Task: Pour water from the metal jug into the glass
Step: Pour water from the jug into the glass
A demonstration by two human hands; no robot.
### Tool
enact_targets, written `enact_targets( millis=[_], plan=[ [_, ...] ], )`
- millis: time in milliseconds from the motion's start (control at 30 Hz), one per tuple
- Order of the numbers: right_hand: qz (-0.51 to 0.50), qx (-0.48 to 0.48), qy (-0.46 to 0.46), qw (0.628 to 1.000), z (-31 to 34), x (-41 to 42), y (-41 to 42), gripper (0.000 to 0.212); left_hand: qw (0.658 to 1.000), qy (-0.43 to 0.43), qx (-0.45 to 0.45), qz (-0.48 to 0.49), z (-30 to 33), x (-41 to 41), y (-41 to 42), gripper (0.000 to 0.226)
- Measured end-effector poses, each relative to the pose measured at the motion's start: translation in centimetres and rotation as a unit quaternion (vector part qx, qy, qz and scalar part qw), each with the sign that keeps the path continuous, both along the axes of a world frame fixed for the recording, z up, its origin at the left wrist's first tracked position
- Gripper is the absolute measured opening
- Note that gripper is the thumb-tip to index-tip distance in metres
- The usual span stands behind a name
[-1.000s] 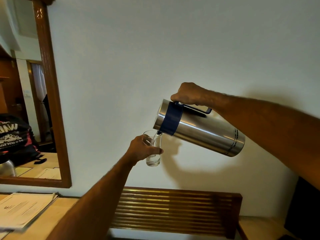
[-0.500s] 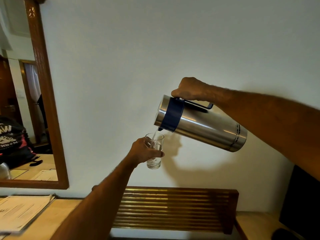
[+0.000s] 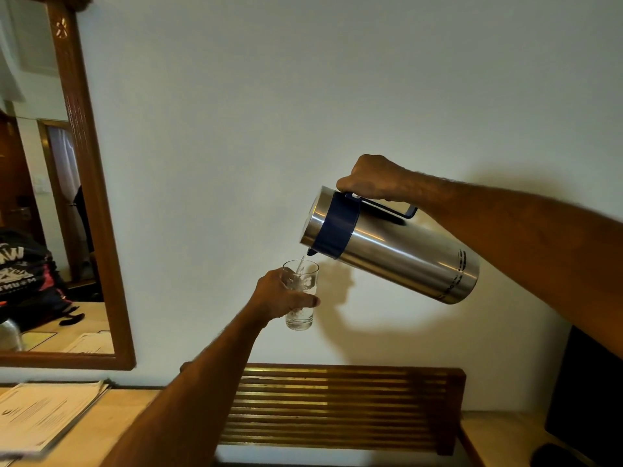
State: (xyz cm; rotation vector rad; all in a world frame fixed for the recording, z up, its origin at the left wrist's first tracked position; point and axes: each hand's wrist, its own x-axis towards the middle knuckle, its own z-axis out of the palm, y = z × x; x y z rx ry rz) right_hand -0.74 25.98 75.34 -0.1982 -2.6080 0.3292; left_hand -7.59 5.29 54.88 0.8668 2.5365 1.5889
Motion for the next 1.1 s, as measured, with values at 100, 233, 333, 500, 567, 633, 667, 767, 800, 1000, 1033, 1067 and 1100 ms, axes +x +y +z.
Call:
enact_targets(
  millis=[100,233,333,500,567,633,667,767,800,1000,1033,1067,1100],
  plan=[
    [0.002,0.001,-0.001,1.0,-0.1,0.0,0.0,0.034,1.0,0.004,-0.005,-0.004,-0.1,0.0,0.2,0.046],
    [0.005,-0.009,0.006,1.0,-0.4,0.2,0.1,0.035,1.0,-0.005,-0.002,-0.001,-0.2,-0.2,0.4,0.048],
    [0.009,-0.016,0.004,1.0,-0.6,0.1,0.2,0.035,1.0,-0.003,-0.003,0.002,-0.2,-0.4,0.4,0.046],
    [0.012,-0.018,0.003,1.0,-1.1,-0.3,0.1,0.035,1.0,0.006,-0.011,0.001,-0.3,-1.1,0.3,0.051],
    [0.013,-0.019,0.001,1.0,-1.1,-0.4,0.1,0.035,1.0,0.009,-0.008,-0.002,-0.4,-1.3,0.3,0.051],
    [0.013,-0.02,0.0,1.0,-1.1,-0.4,0.1,0.035,1.0,0.01,-0.005,-0.004,-0.6,-1.5,0.4,0.052],
    [0.011,-0.021,0.001,1.0,-1.2,-0.4,0.0,0.035,1.0,0.011,-0.007,-0.004,-0.6,-1.6,0.4,0.053],
    [0.007,-0.031,0.008,0.999,-1.5,-0.4,0.0,0.034,1.0,0.012,-0.008,-0.007,-0.9,-1.9,0.5,0.056],
    [0.006,-0.04,0.012,0.999,-1.8,-0.3,0.0,0.033,1.0,0.014,-0.005,-0.007,-1.0,-1.9,0.4,0.058],
    [-0.001,-0.19,0.049,0.981,-5.1,1.4,1.5,0.026,1.0,0.011,0.015,-0.009,-1.3,-2.1,-0.2,0.077],
    [-0.004,-0.217,0.057,0.974,-6.2,1.7,1.9,0.026,1.0,0.01,0.015,-0.01,-1.4,-2.1,-0.2,0.08],
    [-0.004,-0.249,0.069,0.966,-7.4,1.9,2.4,0.025,1.0,0.012,0.012,-0.01,-1.5,-2.2,-0.3,0.08],
    [-0.004,-0.281,0.08,0.956,-8.8,2.2,2.7,0.024,1.0,0.013,0.009,-0.012,-1.7,-2.3,-0.2,0.079]
  ],
)
